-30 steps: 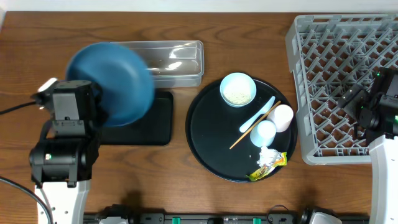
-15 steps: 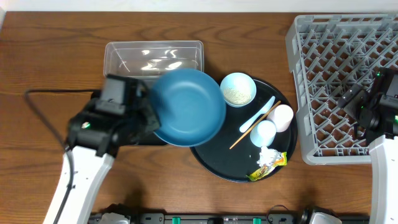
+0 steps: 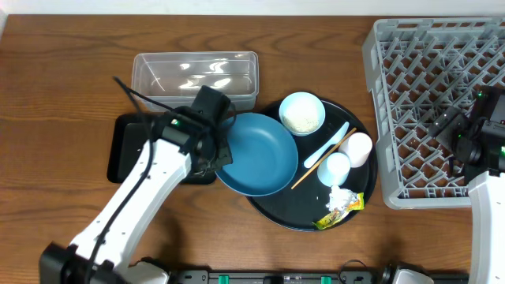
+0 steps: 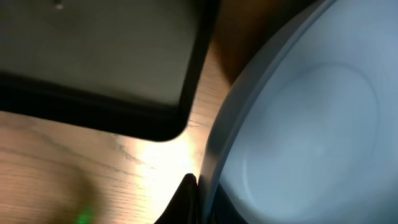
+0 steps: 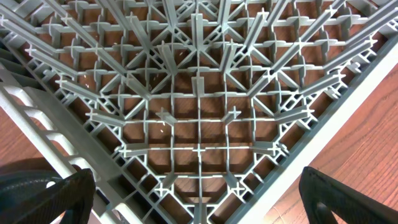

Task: Sort waste into correct bins and load items into the dishwasher rack
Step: 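Swing the empty blue pan back onto the round black tray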

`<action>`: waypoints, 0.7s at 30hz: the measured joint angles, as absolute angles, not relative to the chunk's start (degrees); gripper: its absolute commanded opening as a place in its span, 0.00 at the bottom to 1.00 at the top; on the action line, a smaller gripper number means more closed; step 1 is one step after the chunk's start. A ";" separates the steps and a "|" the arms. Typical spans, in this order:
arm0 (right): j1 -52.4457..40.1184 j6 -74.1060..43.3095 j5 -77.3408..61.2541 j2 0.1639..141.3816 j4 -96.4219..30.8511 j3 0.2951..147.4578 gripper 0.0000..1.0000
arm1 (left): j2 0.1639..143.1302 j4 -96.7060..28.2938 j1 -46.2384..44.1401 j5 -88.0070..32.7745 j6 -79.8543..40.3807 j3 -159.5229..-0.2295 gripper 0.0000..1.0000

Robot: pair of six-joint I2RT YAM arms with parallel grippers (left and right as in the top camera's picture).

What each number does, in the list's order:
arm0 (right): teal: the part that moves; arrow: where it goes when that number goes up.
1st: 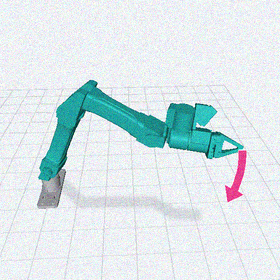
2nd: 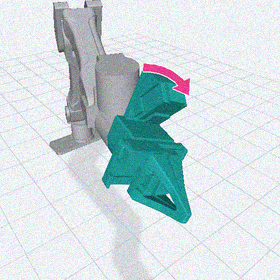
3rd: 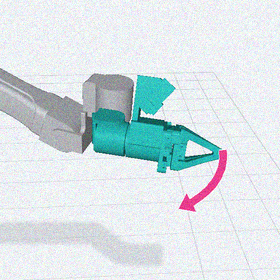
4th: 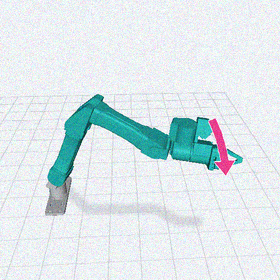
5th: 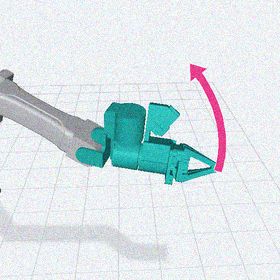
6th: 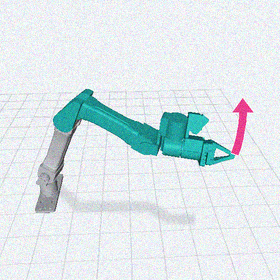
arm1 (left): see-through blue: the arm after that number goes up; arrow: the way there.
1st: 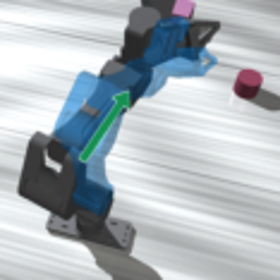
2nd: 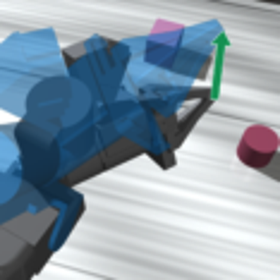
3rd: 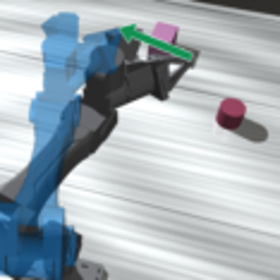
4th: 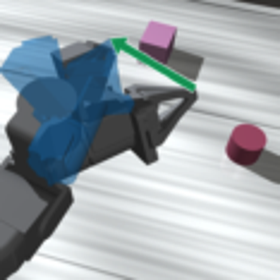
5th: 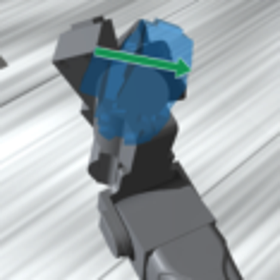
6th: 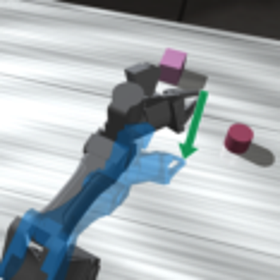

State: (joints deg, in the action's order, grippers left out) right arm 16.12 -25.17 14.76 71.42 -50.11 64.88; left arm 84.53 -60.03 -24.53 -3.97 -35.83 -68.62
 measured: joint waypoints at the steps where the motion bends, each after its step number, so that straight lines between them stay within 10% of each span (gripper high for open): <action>1: 16.12 -25.17 14.76 71.42 -50.11 64.88 0.99 | 85.45 -60.03 -24.71 -3.77 -35.90 -68.62 0.06; 21: 16.12 -25.17 14.76 71.42 -50.09 64.88 0.99 | 90.56 -56.16 -27.11 -1.43 -36.23 -68.62 0.06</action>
